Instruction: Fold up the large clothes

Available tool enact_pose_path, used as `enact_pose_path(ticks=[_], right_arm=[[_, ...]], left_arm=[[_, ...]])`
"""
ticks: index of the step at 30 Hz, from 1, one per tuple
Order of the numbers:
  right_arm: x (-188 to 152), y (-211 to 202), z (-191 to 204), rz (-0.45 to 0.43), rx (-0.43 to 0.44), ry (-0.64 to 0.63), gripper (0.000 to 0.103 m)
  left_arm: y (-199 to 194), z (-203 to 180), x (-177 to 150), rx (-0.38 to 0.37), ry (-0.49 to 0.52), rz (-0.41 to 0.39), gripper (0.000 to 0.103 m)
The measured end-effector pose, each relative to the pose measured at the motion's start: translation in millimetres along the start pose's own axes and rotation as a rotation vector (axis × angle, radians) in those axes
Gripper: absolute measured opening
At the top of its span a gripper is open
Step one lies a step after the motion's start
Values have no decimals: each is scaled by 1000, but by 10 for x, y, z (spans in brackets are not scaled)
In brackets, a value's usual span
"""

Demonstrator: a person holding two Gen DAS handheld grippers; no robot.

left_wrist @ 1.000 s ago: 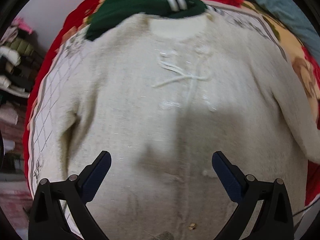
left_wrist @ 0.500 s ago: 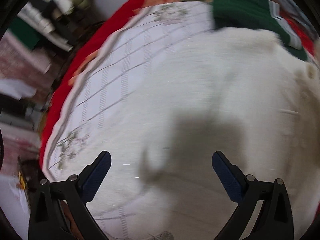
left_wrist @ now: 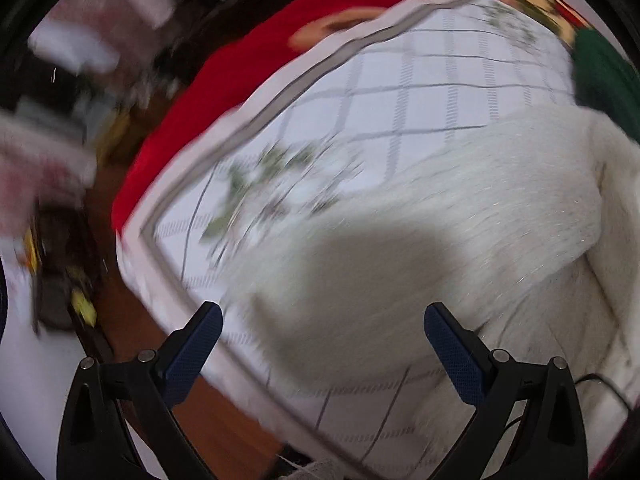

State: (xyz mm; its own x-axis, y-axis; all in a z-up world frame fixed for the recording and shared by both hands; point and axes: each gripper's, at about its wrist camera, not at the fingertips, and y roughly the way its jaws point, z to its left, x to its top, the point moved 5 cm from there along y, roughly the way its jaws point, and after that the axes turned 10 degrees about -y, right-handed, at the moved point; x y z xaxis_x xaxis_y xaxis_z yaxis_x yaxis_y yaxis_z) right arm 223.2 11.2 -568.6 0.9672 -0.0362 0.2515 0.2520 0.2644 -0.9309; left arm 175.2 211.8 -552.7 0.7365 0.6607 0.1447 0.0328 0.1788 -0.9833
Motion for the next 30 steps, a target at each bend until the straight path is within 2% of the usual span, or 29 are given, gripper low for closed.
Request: enact_pose_path(ticks=[3, 6, 7, 8, 9, 11, 14, 17, 19, 21, 23, 25, 26, 28, 29, 30], right_arm=[[-328, -205, -179, 28, 11, 96, 81], [-463, -212, -400, 68, 19, 146, 81], [-595, -156, -396, 94, 15, 156, 81], [-517, -130, -476, 113, 15, 164, 81], [-536, -68, -528, 132, 19, 172, 81], [-583, 68, -525, 153, 22, 178, 81], [-632, 196, -409, 164, 8, 168, 81], [-603, 273, -315, 164, -26, 166, 81], [-583, 291, -290, 164, -59, 162, 81], [-580, 291, -297, 166, -75, 164, 81], [-567, 339, -249, 166, -65, 169, 81], [-554, 351, -200, 164, -62, 155, 81], [-546, 350, -178, 158, -62, 147, 81], [-531, 335, -126, 140, -59, 129, 81], [-525, 327, -107, 134, -54, 126, 81], [-526, 324, -87, 129, -49, 124, 81]], left_arm=[[174, 285, -185, -66, -147, 116, 102], [515, 471, -376, -137, -301, 237, 102], [620, 490, -398, -160, -341, 257, 101], [705, 500, -402, -175, -367, 266, 96], [827, 495, -391, -187, -392, 275, 76], [980, 459, -314, -208, -418, 279, 56], [915, 453, -109, -206, -405, 176, 23], [810, 540, 273, -176, -362, 55, 22], [824, 663, 652, -161, -357, -25, 22], [891, 669, 948, -166, -320, -73, 23], [1005, 573, 1200, -188, -254, -61, 23], [987, 580, 1260, -216, -256, -52, 25], [929, 601, 1269, -243, -263, -62, 29], [784, 663, 1212, -318, -297, -62, 49], [698, 711, 1177, -366, -332, -54, 68], [651, 805, 1064, -404, -386, -43, 74]])
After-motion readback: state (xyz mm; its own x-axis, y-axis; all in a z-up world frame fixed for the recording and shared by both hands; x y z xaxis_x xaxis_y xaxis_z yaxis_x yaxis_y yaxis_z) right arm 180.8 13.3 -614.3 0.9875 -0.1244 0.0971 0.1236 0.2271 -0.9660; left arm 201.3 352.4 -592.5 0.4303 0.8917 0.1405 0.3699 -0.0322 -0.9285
